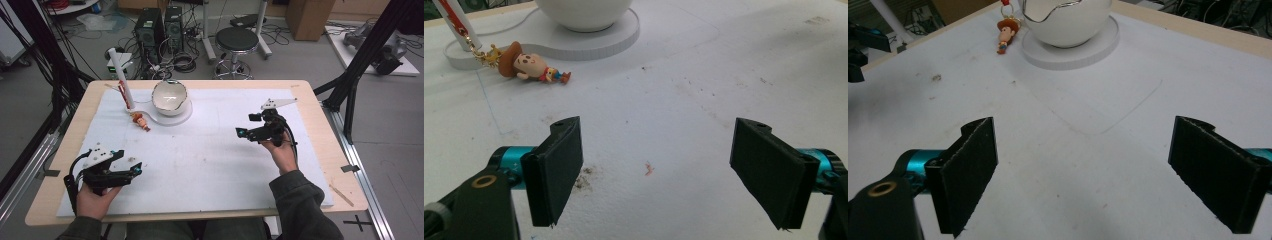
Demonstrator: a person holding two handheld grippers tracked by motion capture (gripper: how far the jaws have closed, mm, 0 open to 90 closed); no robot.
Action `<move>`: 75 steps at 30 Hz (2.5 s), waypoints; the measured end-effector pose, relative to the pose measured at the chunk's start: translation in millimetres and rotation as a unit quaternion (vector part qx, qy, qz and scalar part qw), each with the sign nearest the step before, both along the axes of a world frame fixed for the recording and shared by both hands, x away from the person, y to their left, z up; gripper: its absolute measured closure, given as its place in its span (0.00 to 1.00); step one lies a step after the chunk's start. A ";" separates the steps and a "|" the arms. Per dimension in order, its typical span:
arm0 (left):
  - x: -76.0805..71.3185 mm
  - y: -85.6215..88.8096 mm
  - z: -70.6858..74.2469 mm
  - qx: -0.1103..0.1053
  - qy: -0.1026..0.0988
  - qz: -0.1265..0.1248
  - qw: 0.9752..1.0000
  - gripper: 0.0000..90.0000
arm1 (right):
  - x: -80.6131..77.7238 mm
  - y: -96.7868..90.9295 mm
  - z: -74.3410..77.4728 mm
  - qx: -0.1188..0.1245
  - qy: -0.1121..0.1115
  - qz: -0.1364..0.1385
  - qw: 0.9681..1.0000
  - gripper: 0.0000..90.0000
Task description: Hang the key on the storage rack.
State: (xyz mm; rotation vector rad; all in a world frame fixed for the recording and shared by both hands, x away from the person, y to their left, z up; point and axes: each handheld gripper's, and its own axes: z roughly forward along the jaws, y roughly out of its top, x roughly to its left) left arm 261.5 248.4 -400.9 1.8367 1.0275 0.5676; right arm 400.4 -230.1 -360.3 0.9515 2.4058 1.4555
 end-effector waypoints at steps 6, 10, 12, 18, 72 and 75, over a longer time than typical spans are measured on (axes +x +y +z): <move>-0.3 -0.9 -0.2 -0.001 0.000 -0.002 1.000 0.24 | -6.1 -9.6 -4.3 -0.007 0.002 -0.007 1.000 0.12; -0.2 -0.5 -0.2 -0.001 -0.002 -0.001 1.000 0.24 | -10.3 -14.8 -8.8 -0.009 -0.001 -0.012 1.000 0.12; -0.5 -0.9 -0.4 -0.002 0.000 -0.001 1.000 0.24 | -13.0 -18.1 -12.1 -0.005 -0.001 -0.014 1.000 0.12; -0.9 -0.3 -0.1 -0.002 -0.001 0.002 1.000 0.24 | -19.0 -23.8 -16.5 -0.007 0.002 -0.015 1.000 0.12; -4.6 -2.1 -4.0 -0.004 0.007 -0.013 1.000 0.24 | -69.2 -76.4 -48.0 0.004 0.012 -0.048 0.999 0.12; -4.6 -2.5 -4.4 -0.004 0.008 -0.015 1.000 0.24 | -70.6 -75.9 -49.6 0.003 0.011 -0.047 0.999 0.12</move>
